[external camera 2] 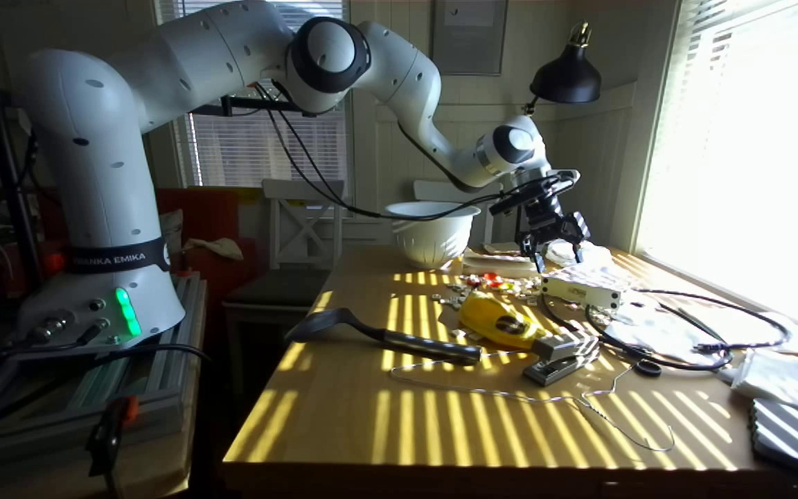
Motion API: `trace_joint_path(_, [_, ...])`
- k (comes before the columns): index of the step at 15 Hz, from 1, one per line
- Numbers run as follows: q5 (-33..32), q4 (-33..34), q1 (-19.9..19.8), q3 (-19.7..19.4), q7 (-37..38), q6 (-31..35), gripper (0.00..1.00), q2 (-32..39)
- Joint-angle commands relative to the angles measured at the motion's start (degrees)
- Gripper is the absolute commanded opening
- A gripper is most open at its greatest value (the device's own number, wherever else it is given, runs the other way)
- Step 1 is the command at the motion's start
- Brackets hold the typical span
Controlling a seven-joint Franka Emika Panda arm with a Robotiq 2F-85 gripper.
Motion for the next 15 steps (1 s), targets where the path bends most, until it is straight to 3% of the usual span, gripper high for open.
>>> trace_joint_path(1, [1.2, 7.0, -1.6, 1.6, -7.6, -4.2, 1.0, 3.8])
trace_joint_path(12, [-5.5, 20.2, 2.1, -6.6, -5.2, -16.8, 1.0, 13.8])
trace_joint_path(15, [-3.5, 22.6, 1.2, -4.2, -10.4, -17.8, 1.0, 15.1])
